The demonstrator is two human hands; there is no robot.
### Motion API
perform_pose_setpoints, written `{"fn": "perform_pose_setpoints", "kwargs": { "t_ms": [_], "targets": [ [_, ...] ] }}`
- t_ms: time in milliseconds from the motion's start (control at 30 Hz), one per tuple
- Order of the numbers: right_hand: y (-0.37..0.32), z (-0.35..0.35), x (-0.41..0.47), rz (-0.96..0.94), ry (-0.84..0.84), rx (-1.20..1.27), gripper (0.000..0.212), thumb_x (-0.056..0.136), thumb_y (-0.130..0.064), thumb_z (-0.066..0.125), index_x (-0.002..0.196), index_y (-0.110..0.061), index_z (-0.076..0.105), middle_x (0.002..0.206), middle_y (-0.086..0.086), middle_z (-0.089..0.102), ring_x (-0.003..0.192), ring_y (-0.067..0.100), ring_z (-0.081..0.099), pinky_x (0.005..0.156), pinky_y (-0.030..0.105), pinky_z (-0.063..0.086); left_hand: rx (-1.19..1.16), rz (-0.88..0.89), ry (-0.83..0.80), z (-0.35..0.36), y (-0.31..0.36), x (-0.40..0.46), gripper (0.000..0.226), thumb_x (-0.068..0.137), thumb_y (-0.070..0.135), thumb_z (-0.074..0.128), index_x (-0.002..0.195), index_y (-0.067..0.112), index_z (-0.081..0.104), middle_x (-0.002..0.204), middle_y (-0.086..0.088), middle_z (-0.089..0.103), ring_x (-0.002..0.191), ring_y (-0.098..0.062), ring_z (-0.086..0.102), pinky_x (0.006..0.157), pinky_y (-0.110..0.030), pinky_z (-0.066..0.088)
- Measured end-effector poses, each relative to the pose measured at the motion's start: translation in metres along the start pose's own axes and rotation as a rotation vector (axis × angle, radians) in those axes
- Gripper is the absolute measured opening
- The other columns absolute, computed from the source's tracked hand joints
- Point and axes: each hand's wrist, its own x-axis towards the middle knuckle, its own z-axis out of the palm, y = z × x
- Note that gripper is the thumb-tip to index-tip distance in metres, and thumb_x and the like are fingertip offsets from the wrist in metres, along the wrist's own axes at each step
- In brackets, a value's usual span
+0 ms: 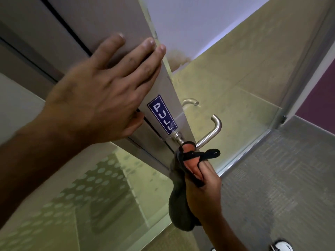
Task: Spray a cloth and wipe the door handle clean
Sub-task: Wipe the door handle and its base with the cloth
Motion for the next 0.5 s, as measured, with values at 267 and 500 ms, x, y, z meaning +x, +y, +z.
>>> {"fn": "perform_pose_setpoints", "kwargs": {
  "t_ms": [267,500],
  "targets": [
    [-0.06,0.021,0.072,-0.032,-0.088,-0.991,0.027,0.085,-0.014,0.063,0.112,-0.017,0.063,0.116,0.007,0.055,0.098,0.033,0.061,0.074,0.044,0.052,0.081,0.019,-0.025,-0.006,0.001,-0.001,0.09,0.094,0.051,0.009,0.162,-0.008,0.011,0.175,-0.024,0.004,0.163,-0.036,0.016,0.128,-0.055,0.015],
    [-0.026,0.033,0.05,-0.209,-0.139,-1.26,0.024,0.088,-0.009,0.066,0.111,-0.013,0.064,0.108,0.009,0.063,0.097,0.025,0.06,0.06,0.031,0.043,0.109,0.037,-0.073,-0.005,0.003,-0.002,0.091,0.092,0.05,0.001,0.162,-0.008,0.012,0.175,-0.026,0.004,0.163,-0.037,0.016,0.128,-0.055,0.016]
  ]
}}
